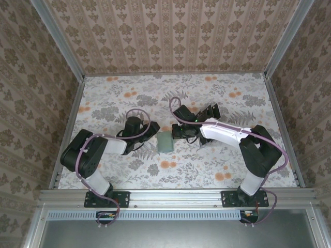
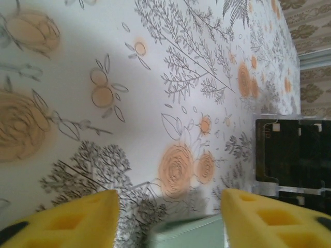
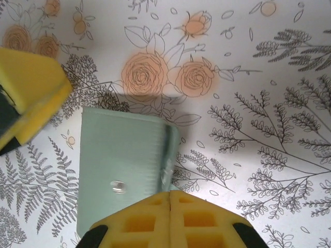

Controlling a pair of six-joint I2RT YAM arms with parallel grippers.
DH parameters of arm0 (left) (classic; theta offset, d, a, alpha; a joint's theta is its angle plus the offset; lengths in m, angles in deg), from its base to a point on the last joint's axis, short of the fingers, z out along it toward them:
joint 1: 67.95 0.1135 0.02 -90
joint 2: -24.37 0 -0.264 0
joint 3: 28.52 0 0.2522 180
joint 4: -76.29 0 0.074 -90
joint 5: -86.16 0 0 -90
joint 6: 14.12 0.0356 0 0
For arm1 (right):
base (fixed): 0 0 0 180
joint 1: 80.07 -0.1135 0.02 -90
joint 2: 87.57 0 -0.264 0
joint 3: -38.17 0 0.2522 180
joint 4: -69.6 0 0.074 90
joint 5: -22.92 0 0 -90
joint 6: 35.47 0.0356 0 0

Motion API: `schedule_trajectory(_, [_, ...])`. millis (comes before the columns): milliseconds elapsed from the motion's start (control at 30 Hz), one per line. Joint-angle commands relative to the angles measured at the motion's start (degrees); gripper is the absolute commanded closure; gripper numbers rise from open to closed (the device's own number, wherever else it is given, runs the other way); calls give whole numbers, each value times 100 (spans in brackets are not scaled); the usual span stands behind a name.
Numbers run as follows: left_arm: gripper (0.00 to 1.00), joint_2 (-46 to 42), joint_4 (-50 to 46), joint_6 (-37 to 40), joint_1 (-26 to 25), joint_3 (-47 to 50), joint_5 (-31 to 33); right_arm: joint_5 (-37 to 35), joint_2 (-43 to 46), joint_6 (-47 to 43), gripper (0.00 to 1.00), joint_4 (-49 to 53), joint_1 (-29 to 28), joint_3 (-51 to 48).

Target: Put the credit cards into the card holder

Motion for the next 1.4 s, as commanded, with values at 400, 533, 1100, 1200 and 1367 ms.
schedule_trajectory(400, [29, -1206, -3571, 2593, -415, -913, 636, -7, 439, 535, 100, -777, -22, -1071])
schedule_trajectory(533, [28, -1285, -3935, 2925, -852, -947, 1079, -138, 511, 623, 97, -742, -14, -1258])
schedule_trajectory(1100, [28, -1133, -4532, 3297, -1684, -1001, 2235, -176, 539, 758, 74, -557, -14, -1440])
schedule_trajectory(1200, [28, -1175, -4549, 3293, -1727, -1062, 2239, 7, 549, 784, 78, -723, -14, -1511])
schedule_trajectory(1367, [26, -1189, -4566, 3303, -1760, -1242, 2151, 187, 570, 828, 92, -872, -14, -1534])
